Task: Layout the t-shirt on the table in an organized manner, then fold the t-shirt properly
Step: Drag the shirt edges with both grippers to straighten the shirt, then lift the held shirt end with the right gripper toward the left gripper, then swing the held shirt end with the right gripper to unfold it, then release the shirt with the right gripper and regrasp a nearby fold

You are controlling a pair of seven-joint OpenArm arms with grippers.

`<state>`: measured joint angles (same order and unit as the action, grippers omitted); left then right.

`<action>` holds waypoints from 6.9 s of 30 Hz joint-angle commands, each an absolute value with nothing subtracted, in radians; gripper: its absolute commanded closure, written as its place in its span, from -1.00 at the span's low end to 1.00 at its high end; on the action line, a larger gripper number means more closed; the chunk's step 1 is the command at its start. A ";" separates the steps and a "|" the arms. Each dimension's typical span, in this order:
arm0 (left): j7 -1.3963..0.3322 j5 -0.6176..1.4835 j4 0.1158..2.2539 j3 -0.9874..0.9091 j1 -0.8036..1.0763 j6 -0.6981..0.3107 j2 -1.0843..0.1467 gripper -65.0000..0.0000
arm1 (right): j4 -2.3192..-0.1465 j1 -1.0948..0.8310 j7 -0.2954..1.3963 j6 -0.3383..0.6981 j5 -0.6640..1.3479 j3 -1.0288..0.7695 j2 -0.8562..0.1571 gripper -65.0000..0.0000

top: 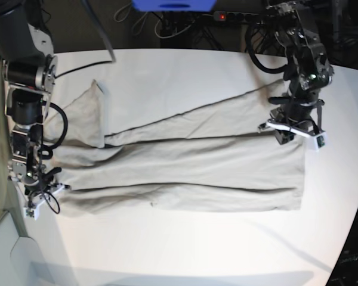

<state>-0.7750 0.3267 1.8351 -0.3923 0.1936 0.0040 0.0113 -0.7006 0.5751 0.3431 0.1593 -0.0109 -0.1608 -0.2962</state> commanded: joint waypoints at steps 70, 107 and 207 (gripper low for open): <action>-0.837 0.325 1.626 -0.524 0.325 0.002 -0.331 0.99 | -2.002 -0.278 0.700 0.559 -0.007 0.567 -0.412 1.00; -0.839 0.334 1.791 -0.521 0.180 0.002 -0.179 0.99 | -2.009 -0.108 0.937 0.698 -0.005 0.371 -0.275 0.67; -0.829 0.332 1.501 -0.529 0.125 0.004 -0.179 0.99 | -2.018 0.035 1.199 0.698 -0.005 0.659 -0.220 -0.24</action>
